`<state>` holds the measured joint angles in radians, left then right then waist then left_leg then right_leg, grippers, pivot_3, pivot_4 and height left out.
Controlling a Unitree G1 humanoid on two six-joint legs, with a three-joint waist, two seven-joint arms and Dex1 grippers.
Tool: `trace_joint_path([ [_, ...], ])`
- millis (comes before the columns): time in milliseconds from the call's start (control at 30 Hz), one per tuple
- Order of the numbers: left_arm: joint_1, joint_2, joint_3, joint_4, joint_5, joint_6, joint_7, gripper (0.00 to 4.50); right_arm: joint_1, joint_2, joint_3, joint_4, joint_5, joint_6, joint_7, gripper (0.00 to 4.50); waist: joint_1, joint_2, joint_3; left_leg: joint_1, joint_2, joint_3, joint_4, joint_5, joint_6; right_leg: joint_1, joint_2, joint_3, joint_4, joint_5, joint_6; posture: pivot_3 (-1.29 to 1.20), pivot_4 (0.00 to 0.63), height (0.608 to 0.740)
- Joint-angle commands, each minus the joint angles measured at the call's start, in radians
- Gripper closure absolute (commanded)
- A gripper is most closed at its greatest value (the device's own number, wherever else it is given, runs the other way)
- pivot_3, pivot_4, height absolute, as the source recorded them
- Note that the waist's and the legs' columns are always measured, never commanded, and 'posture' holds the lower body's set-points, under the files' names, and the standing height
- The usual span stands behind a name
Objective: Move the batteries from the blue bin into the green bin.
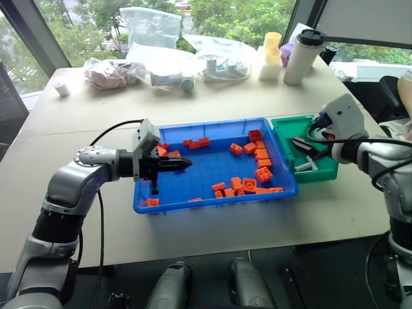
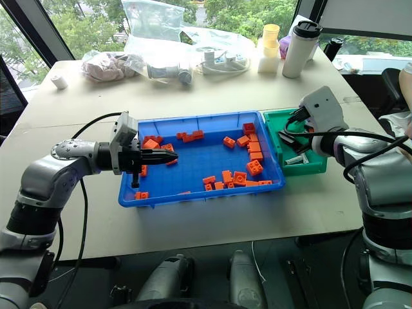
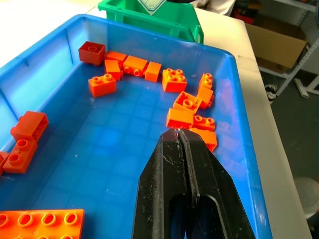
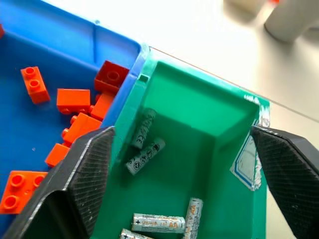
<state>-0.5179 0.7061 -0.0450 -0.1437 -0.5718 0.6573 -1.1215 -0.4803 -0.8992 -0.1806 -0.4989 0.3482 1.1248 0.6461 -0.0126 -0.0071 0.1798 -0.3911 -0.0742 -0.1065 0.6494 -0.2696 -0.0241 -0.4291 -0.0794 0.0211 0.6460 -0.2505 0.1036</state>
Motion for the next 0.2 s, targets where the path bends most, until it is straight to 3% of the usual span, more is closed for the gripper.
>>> trace_joint_path([
  [33,-0.003,0.048,0.049,-0.027,-0.011,-0.010,-0.026,4.50,0.063,-0.062,-0.067,-0.117,0.104,-0.070,0.150,0.05,0.000,0.000,0.000,0.000,0.000,0.000,0.000,0.000,0.000,0.000,0.000,0.000,0.000,0.000,0.000,0.00,0.150,0.740],
  [200,0.023,0.099,0.078,-0.035,-0.013,-0.011,-0.032,4.50,0.115,-0.092,-0.111,-0.176,0.200,-0.090,0.223,0.05,-0.001,0.000,0.000,0.000,0.000,0.000,0.001,0.000,0.000,0.001,0.000,0.000,0.000,0.000,0.000,0.00,0.150,0.740],
])
